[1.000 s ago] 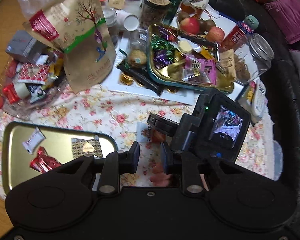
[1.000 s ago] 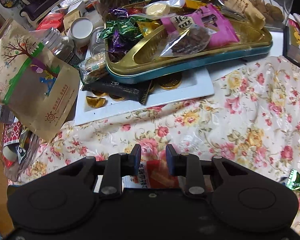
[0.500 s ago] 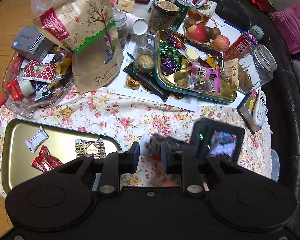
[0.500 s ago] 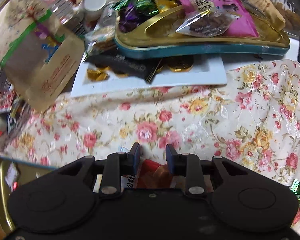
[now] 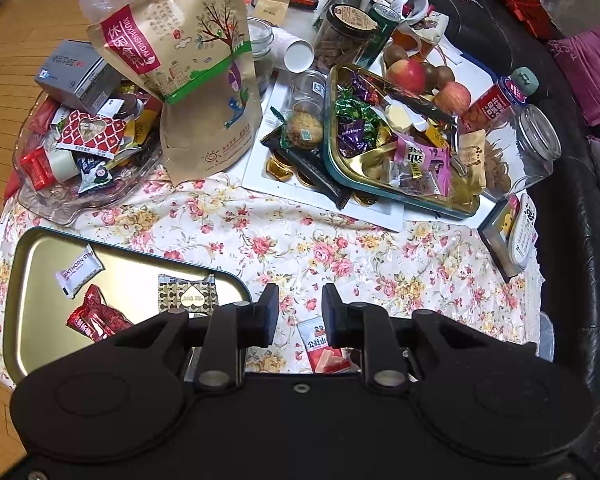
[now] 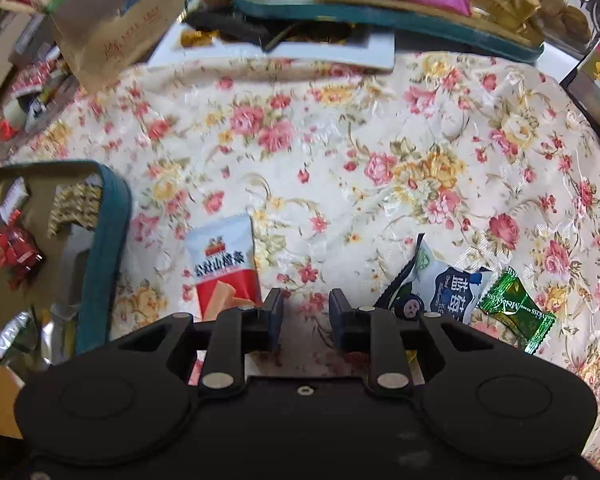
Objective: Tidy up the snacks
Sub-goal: 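Close the right tool on the red-and-white packet and lift it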
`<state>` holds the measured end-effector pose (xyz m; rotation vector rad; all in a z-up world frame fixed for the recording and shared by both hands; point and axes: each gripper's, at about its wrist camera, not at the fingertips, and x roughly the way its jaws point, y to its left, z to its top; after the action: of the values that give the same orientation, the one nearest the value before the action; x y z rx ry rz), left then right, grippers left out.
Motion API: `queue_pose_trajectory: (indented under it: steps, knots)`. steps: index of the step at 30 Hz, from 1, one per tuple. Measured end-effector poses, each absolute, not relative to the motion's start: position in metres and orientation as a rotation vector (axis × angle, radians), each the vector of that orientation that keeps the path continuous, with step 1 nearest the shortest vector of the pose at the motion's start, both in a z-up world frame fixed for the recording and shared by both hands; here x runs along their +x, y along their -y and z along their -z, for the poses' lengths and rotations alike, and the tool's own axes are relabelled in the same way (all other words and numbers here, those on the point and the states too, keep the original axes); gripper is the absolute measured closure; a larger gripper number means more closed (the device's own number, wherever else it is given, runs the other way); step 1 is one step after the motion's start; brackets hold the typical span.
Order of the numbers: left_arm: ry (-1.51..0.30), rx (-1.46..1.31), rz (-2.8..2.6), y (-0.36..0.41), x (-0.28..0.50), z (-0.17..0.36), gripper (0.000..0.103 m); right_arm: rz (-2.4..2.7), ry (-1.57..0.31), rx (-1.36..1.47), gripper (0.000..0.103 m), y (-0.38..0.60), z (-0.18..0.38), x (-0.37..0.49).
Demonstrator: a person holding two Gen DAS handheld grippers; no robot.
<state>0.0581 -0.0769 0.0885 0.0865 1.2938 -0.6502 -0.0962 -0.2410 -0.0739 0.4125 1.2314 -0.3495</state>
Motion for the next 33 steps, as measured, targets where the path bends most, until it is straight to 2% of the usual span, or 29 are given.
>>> queue_pose_trajectory:
  steps: [4,8,33]
  knots:
    - [-1.294,0.098,0.653,0.08,0.056,-0.088,0.073,0.292,-1.147,0.442,0.076,0.235,0.052,-0.097]
    - [-1.3,0.104,0.652,0.082,0.056,-0.086,0.073,0.234,-1.138,0.463,0.074,0.222,0.05,-0.078]
    - [-1.309,0.138,0.64,0.09,0.053,-0.08,0.073,0.228,-1.244,0.291,0.061,0.199,0.083,-0.062]
